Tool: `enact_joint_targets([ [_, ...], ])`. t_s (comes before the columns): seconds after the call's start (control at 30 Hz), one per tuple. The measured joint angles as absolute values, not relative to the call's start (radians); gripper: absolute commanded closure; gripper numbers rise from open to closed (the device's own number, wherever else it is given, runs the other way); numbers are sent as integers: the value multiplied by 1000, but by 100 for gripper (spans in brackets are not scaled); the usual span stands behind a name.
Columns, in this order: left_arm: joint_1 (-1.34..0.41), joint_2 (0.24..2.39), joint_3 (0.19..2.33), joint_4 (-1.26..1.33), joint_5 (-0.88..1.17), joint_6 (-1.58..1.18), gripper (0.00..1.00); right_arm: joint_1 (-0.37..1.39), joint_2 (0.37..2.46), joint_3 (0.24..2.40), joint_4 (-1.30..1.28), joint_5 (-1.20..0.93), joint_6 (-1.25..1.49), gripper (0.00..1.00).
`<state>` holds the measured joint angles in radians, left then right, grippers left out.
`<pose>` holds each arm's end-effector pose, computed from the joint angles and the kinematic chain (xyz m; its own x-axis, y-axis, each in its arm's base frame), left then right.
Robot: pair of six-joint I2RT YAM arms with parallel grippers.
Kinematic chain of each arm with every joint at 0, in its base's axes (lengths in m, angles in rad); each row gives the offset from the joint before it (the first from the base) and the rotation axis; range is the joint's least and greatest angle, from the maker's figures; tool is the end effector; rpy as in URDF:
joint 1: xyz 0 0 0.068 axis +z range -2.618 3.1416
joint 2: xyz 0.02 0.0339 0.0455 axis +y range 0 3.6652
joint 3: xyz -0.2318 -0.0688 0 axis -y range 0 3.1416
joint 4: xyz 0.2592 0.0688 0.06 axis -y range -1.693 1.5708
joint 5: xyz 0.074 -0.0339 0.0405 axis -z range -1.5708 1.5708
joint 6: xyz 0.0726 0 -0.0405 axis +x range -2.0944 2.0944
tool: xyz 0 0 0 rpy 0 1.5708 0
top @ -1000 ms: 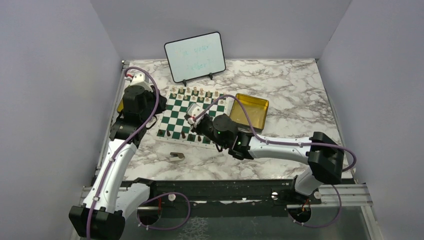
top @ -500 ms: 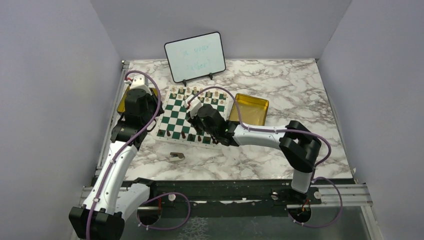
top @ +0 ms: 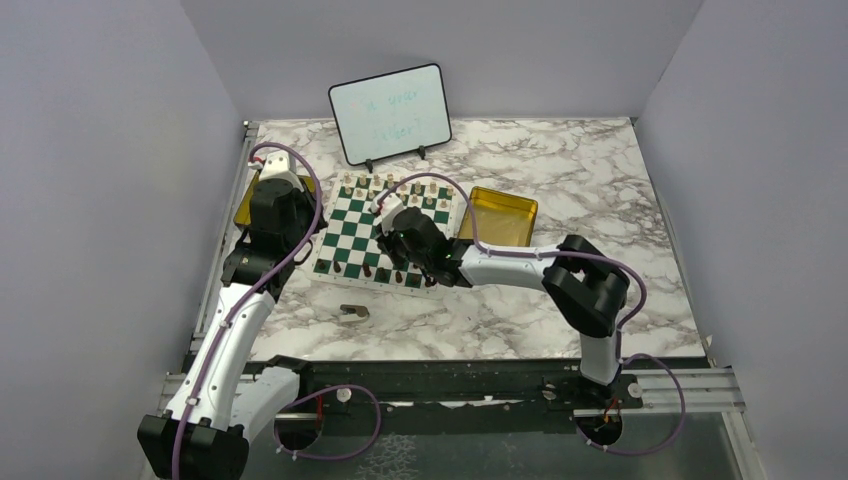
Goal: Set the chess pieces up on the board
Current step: Place the chess piece on the chessboard.
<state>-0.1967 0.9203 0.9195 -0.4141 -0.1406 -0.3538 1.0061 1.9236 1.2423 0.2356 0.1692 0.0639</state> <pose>0.2691 -0.0433 0.2989 -0.3943 -0.2712 -0.8780 -0.0734 0.9617 -0.2641 0.2622 0.3910 0.1516 -0.2782 -0.3215 -0.9051 -0.7351 0.6778 -0.0148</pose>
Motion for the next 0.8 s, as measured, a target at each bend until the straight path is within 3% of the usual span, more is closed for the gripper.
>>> enact_joint_targets([
  [0.8,-197,920,920,-414,-141,-353,88,1006,2018,1242,245,150,72,97],
])
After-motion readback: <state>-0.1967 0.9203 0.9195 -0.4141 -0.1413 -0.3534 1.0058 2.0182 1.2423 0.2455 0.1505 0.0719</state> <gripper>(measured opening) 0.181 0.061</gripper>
